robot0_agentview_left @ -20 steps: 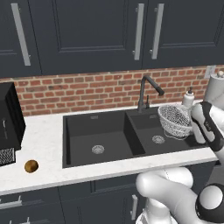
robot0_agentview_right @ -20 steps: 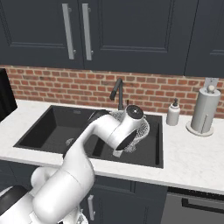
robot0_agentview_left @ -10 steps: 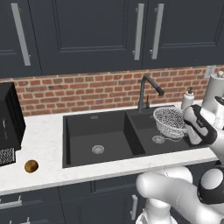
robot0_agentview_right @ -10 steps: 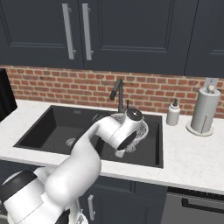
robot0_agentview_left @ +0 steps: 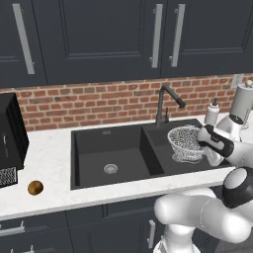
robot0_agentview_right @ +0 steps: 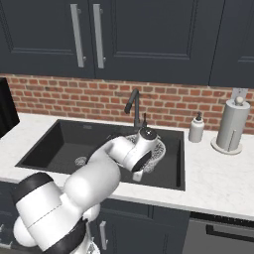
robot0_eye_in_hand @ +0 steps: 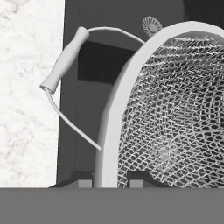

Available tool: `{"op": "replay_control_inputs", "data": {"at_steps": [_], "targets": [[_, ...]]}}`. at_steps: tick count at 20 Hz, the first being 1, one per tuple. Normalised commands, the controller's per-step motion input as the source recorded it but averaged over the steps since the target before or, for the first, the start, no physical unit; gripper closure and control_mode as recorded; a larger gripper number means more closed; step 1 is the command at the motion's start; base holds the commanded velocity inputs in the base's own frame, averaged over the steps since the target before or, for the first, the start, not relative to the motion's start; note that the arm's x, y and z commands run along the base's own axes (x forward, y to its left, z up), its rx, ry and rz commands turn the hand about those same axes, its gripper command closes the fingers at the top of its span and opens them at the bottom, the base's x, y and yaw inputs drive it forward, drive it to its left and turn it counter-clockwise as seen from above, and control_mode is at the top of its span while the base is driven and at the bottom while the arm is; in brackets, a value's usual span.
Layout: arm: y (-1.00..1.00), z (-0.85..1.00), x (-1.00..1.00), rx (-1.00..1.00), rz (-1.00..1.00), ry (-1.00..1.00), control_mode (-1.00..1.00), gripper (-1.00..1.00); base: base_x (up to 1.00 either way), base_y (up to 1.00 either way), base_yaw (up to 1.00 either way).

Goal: Put the colander in the sink, put the pear in the colander, and turn on the sink faucet and pour water over the colander.

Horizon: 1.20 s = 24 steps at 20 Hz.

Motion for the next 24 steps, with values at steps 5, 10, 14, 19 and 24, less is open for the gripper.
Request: {"op": "replay_control_inputs", "data": {"at_steps": [5,10,14,19,24], "targets": [[0.05,-0.24,0.11,-0.04,0.00,0.00,-1.00,1.00,0.00,0.00,0.00],[0.08,-0.21,0.19,-0.03,0.00,0.00,-1.00,1.00,0.00,0.00,0.00],[0.00,-0.22,0.20,-0.01,0.00,0.00,-1.00,1.00,0.00,0.00,0.00],[0.00,-0.20,0.18,-0.01,0.00,0.04,-1.00,1.00,0.00,0.00,0.00],[0.01,-0.22,0.22,-0.01,0.00,0.03,-1.00,1.00,0.00,0.00,0.00]]}}
